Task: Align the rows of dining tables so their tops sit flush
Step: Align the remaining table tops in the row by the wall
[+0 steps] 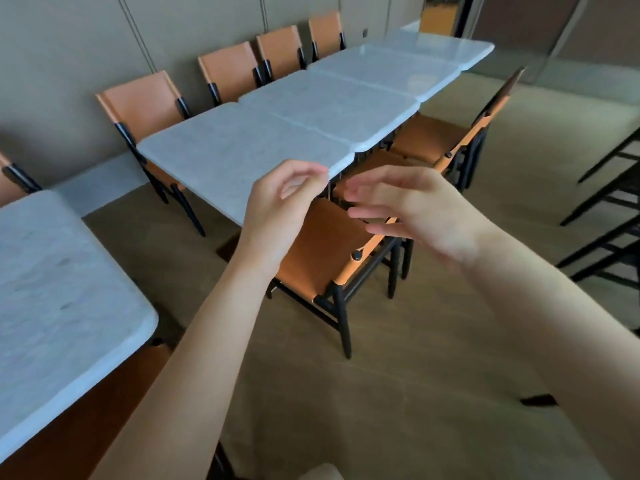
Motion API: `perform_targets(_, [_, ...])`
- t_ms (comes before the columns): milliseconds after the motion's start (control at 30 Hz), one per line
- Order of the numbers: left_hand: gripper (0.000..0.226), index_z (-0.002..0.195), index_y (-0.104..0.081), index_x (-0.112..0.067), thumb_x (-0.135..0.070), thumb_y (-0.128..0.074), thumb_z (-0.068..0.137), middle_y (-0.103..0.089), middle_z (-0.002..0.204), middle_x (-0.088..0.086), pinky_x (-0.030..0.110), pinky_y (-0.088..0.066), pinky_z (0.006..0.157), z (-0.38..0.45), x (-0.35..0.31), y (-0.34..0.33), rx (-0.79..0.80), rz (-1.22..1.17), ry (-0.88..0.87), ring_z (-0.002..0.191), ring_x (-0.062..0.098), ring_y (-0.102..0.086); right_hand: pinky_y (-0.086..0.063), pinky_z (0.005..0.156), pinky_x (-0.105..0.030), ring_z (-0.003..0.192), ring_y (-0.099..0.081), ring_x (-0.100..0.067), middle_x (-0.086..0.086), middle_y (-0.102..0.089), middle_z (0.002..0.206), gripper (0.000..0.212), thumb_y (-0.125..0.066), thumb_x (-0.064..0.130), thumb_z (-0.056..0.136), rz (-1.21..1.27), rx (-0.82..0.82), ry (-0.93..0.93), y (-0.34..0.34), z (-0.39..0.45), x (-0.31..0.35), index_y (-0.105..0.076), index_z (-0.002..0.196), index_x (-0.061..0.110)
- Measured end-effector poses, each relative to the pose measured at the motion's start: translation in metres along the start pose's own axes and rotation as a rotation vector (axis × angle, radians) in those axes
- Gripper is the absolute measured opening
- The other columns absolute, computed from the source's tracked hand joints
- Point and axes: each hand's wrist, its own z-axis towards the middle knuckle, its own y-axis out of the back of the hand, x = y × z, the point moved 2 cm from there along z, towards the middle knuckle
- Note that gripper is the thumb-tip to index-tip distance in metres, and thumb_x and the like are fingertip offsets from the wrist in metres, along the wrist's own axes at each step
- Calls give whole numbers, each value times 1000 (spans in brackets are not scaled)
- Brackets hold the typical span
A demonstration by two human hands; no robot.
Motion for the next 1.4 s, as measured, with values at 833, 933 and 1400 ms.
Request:
perform_targets(833, [6,90,-72,-26,-26,-67,93,-73,89,-17,15,-48,83,340,83,-201,6,78,102,93,-4,-68,-58,95,-35,99,-73,-5,9,-76,111,19,-61,22,99,19,-91,-70,251,292,-39,-72,113,21])
perform_targets(933, [7,89,-71,-27,-25,-66,93,-73,90,-16,12,-48,80,377,96,-221,-4,109,110,92,-6,-67,-59,94,-34,98,-73,-5,8,-76,110,18,-61,22,99,16,-99,-82,279,330,-51,-73,112,21])
perform_targets(1400, [18,110,-65,-22,-19,-64,93,-58,125,-4,19,-35,94,534,285,-318,-262,576,392,120,12,-54,-54,101,-35,109,-64,-5,15,-71,112,21,-62,25,95,-274,296,-90,364,624,-182,-72,112,30])
